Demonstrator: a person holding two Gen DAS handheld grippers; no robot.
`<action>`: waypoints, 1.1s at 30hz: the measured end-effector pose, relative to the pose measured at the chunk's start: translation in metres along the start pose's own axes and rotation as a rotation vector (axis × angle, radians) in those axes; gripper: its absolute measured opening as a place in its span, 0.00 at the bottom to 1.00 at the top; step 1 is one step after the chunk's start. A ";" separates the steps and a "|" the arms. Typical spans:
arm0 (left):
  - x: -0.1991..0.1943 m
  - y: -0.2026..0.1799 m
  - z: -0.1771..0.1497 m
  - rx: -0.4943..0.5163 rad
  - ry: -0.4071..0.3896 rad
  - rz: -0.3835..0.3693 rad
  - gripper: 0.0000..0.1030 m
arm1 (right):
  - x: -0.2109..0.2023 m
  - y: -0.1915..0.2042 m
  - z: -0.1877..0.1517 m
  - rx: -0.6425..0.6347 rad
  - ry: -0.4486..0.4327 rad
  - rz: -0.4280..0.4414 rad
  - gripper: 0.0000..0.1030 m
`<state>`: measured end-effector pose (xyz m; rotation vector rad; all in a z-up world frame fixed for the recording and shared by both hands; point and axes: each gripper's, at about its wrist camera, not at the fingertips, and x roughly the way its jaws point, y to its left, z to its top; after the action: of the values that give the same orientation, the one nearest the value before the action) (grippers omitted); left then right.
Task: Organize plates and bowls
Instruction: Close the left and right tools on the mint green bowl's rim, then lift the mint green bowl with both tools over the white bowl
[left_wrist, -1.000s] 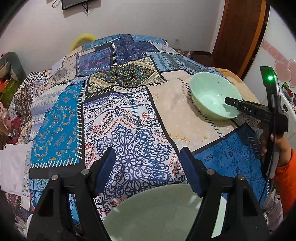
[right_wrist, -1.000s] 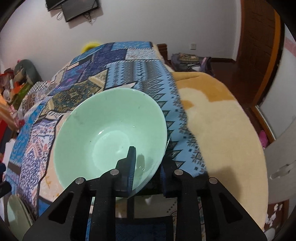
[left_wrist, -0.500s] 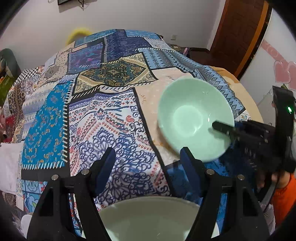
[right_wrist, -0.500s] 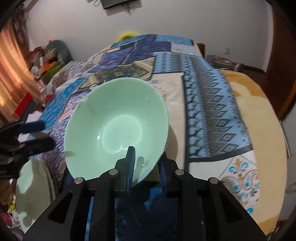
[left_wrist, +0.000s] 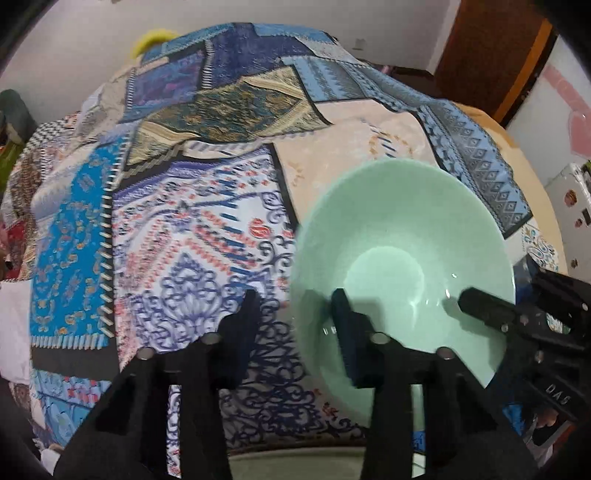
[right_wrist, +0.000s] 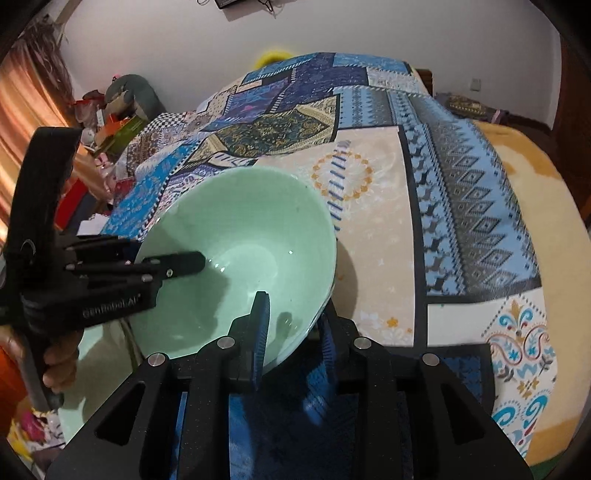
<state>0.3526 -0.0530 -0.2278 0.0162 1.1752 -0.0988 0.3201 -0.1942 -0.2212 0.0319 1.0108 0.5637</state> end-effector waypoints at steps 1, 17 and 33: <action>0.001 -0.002 0.000 0.005 -0.001 -0.004 0.29 | 0.002 0.001 0.002 0.000 -0.002 -0.012 0.25; -0.004 -0.018 -0.007 0.072 -0.030 -0.012 0.19 | 0.000 0.003 -0.002 0.040 0.020 -0.059 0.19; -0.077 -0.012 -0.037 0.041 -0.170 -0.025 0.19 | -0.056 0.047 -0.002 0.042 -0.137 -0.048 0.19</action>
<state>0.2884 -0.0576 -0.1707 0.0287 1.0035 -0.1431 0.2755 -0.1807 -0.1648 0.0821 0.8876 0.4893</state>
